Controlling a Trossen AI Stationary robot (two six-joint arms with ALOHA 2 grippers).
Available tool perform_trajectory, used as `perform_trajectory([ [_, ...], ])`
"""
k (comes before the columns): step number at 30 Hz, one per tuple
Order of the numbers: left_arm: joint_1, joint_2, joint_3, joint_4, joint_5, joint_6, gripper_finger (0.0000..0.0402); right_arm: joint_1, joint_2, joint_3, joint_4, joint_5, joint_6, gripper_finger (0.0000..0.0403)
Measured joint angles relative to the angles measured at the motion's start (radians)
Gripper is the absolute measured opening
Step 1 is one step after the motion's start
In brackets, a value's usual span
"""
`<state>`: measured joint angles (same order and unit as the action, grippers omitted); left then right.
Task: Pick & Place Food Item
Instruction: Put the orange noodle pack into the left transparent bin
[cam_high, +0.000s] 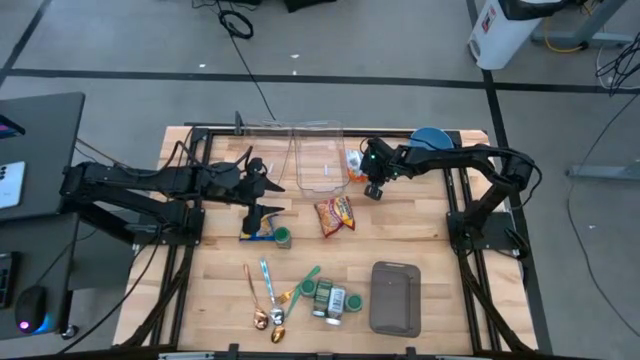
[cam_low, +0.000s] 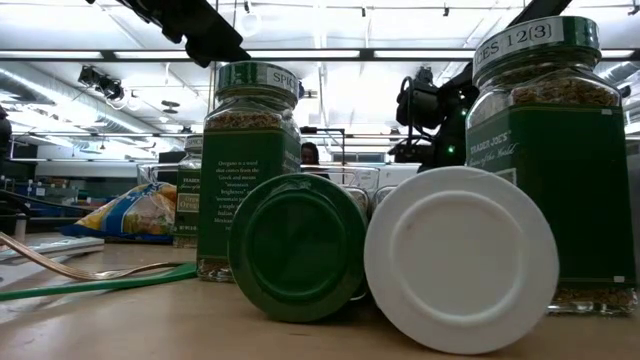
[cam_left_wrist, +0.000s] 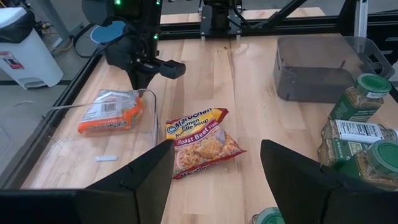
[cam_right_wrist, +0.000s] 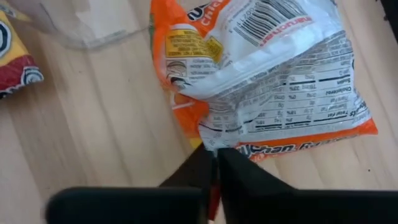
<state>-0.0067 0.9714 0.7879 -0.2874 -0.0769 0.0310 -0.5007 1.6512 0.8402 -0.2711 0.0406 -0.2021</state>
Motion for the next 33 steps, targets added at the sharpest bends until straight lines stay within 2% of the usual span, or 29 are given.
perform_trajectory([
  [16, 0.000, 0.000, 0.000, 0.000, 0.000, 0.007, 0.0239, 0.000, -0.034, 0.000, -0.047, 0.000, 0.029, 0.0002],
  [26, 0.000, 0.000, 0.000, 0.012, 0.011, 0.007, 0.0237, 0.000, -0.230, 0.000, -0.053, 0.000, 0.045, 0.0001],
  [33, 0.000, 0.000, 0.000, 0.023, 0.010, 0.014, 0.0237, 0.001, -0.395, 0.000, -0.090, 0.046, 0.027, 0.0000],
])
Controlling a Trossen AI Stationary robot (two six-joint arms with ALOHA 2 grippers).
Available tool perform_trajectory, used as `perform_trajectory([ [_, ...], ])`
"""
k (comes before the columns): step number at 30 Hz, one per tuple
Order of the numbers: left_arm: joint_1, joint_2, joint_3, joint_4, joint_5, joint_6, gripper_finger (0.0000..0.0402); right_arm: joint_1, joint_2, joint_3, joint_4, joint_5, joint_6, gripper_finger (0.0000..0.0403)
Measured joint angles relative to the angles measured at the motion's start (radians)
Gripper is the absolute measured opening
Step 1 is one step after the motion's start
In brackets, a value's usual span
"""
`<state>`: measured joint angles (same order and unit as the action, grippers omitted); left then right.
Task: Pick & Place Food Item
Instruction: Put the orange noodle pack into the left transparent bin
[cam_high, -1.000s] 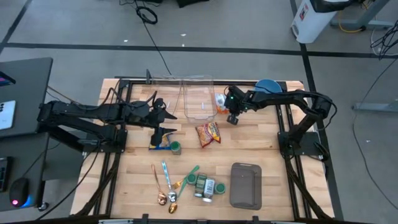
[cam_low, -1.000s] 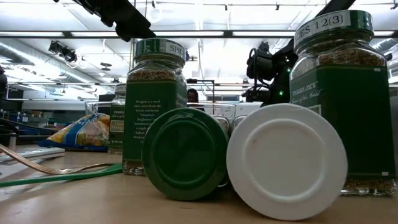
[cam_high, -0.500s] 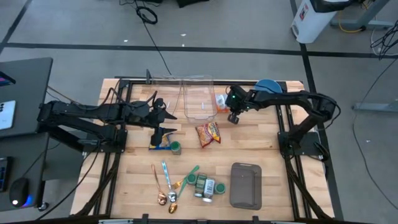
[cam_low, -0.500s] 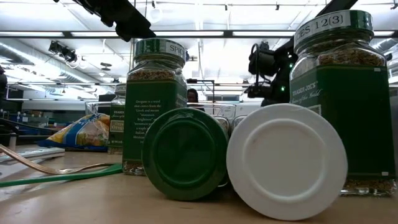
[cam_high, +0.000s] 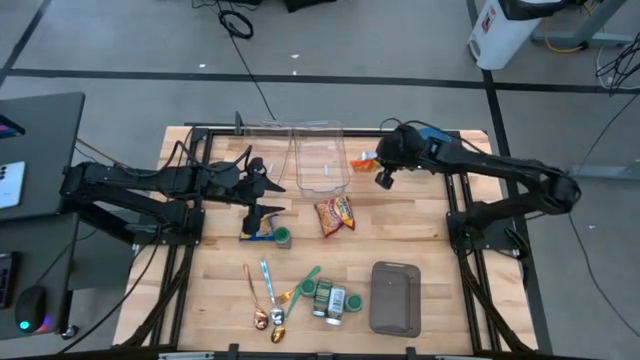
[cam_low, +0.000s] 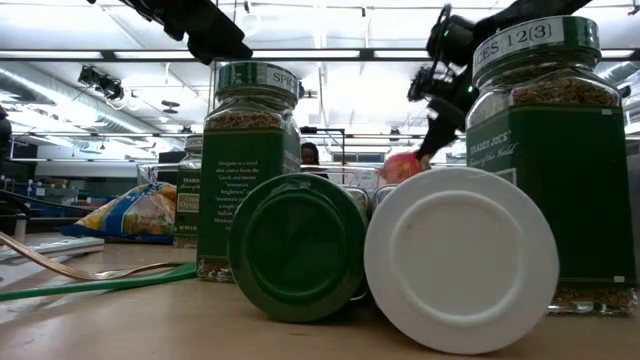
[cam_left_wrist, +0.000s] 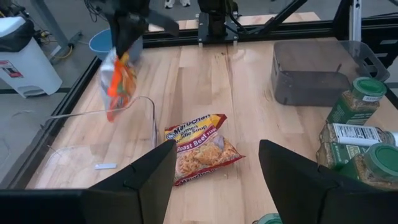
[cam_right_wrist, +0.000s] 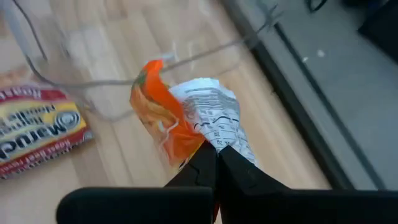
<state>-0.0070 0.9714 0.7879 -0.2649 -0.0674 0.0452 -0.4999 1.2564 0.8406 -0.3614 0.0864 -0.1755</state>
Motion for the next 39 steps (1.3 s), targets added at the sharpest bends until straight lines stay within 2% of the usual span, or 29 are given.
perform_trajectory([
  [7, 0.000, 0.000, 0.000, 0.000, -0.003, -0.001, 0.0236, 0.033, -0.159, 0.000, 0.096, 0.003, -0.025, 0.0000],
  [13, 0.000, 0.000, 0.000, 0.000, -0.003, 0.000, 0.0236, 0.091, -0.241, -0.001, 0.228, -0.010, -0.049, 0.0000],
  [19, 0.000, 0.000, 0.000, 0.017, -0.003, 0.000, 0.0236, 0.158, -0.257, -0.089, 0.525, -0.172, -0.071, 0.0000],
  [27, 0.000, 0.000, 0.000, 0.042, -0.003, 0.000, 0.0236, 0.202, -0.256, -0.311, 1.014, -0.386, -0.050, 0.0000],
  [31, 0.000, 0.000, -0.003, 0.071, -0.002, 0.000, 0.0236, 0.219, -0.247, -0.415, 1.296, -0.410, -0.015, 0.0000],
  [34, 0.000, 0.000, -0.005, 0.071, -0.002, 0.003, 0.0236, 0.218, -0.233, -0.456, 1.443, -0.420, 0.011, 0.0000],
  [39, 0.000, 0.005, -0.005, 0.076, -0.002, 0.004, 0.0236, 0.218, -0.186, -0.446, 1.482, -0.424, 0.027, 0.0000],
])
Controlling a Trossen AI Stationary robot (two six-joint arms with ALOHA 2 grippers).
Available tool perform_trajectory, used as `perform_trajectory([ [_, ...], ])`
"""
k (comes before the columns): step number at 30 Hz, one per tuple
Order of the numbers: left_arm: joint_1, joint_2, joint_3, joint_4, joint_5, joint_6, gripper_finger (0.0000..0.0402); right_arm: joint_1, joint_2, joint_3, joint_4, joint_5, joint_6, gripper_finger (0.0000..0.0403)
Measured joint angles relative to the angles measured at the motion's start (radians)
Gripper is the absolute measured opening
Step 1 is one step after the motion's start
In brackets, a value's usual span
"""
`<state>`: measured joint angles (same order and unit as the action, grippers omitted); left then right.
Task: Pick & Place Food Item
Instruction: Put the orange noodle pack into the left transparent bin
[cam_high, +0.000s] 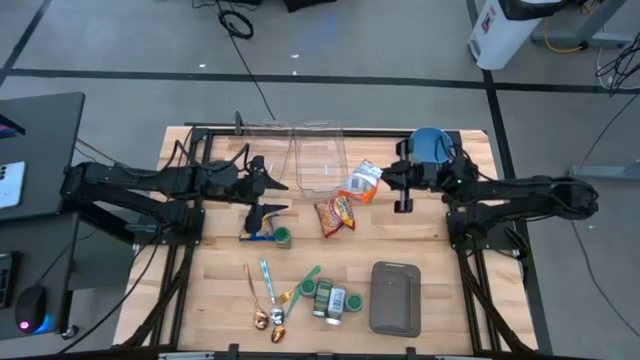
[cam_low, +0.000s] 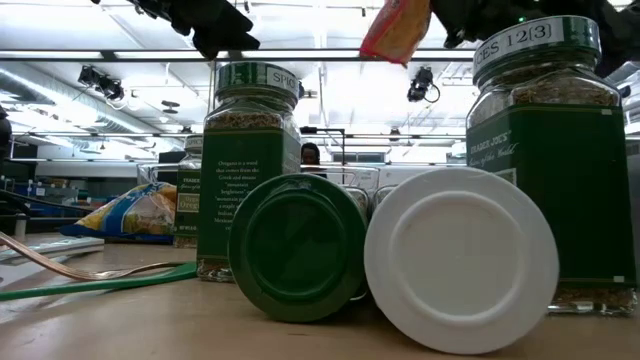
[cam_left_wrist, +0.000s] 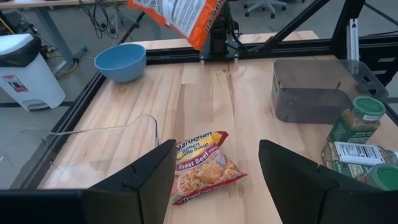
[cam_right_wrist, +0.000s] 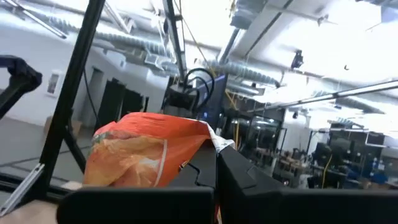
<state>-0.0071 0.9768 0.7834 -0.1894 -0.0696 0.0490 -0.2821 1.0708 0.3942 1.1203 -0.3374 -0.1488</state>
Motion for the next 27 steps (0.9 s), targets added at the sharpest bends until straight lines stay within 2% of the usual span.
perform_trajectory([
  [8, 0.000, 0.034, 0.000, 0.050, 0.000, 0.025, 0.0236, -0.003, 0.181, 0.133, 0.006, 0.000, -0.004, 0.0000],
  [16, 0.002, 0.122, 0.000, 0.264, -0.026, 0.089, 0.0236, -0.003, 0.342, 0.266, -0.097, 0.000, -0.008, 0.0000],
  [23, 0.021, 0.185, 0.000, 0.398, -0.043, 0.104, 0.0238, -0.020, 0.371, 0.282, -0.133, 0.100, -0.027, 0.0000],
  [27, 0.035, 0.222, 0.000, 0.456, -0.088, 0.089, 0.0244, -0.032, 0.371, 0.282, -0.149, 0.243, -0.025, 0.0000],
])
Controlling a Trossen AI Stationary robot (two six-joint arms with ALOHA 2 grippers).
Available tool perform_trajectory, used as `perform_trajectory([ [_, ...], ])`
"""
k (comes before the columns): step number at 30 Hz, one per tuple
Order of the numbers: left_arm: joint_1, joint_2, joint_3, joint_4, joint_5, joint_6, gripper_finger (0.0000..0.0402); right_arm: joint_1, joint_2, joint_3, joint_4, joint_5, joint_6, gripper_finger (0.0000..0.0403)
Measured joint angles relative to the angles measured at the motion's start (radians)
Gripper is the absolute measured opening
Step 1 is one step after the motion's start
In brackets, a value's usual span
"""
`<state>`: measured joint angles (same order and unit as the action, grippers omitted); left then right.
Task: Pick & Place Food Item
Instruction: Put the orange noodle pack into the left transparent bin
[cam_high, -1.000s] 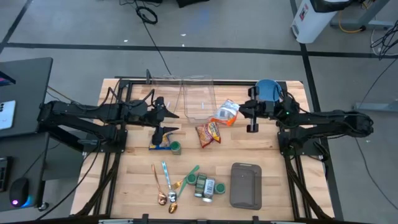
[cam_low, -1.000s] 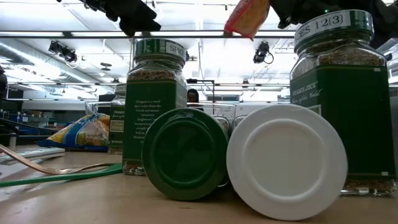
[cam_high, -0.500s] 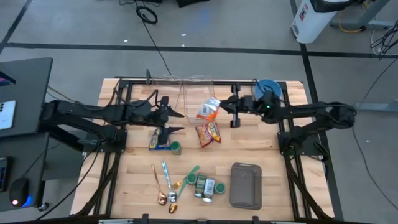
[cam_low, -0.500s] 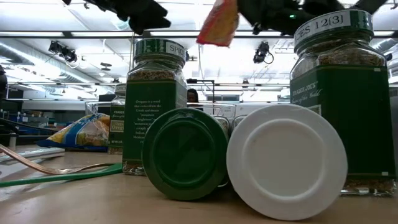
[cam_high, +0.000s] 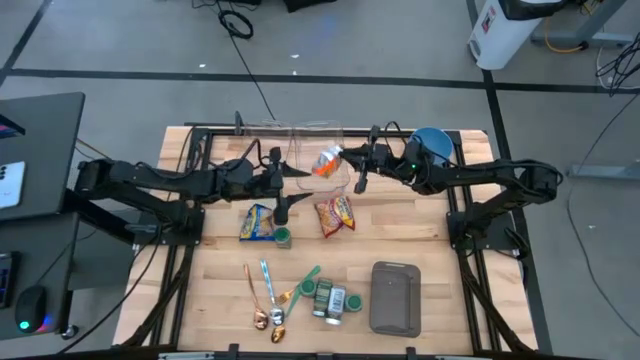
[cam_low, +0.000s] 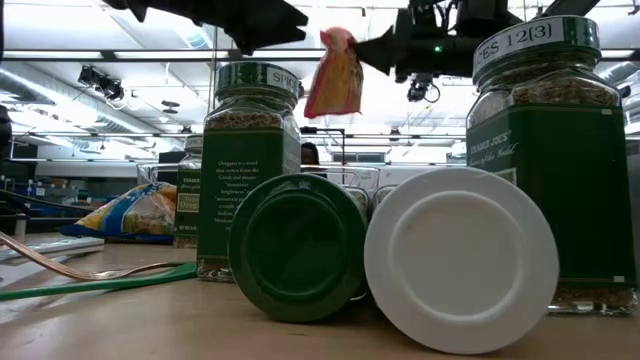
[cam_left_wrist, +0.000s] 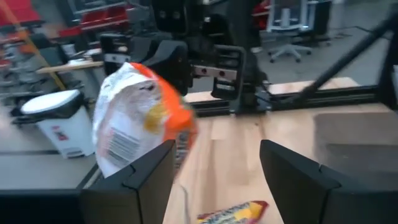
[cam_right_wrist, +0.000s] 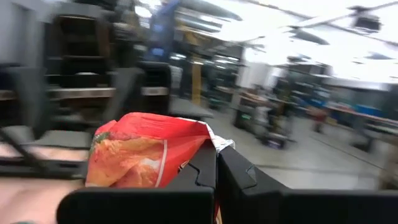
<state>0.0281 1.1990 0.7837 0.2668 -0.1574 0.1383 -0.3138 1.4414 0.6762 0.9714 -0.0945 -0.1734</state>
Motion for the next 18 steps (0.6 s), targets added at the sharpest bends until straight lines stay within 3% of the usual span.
perform_trajectory([
  [6, 0.000, 0.083, 0.000, 0.166, -0.105, -0.004, 0.0250, -0.006, 0.000, 0.000, -0.002, 0.148, 0.001, 0.0000],
  [18, 0.006, 0.254, 0.000, 0.449, -0.399, 0.080, 0.0250, -0.006, 0.000, 0.000, 0.012, 0.225, 0.005, 0.0000],
])
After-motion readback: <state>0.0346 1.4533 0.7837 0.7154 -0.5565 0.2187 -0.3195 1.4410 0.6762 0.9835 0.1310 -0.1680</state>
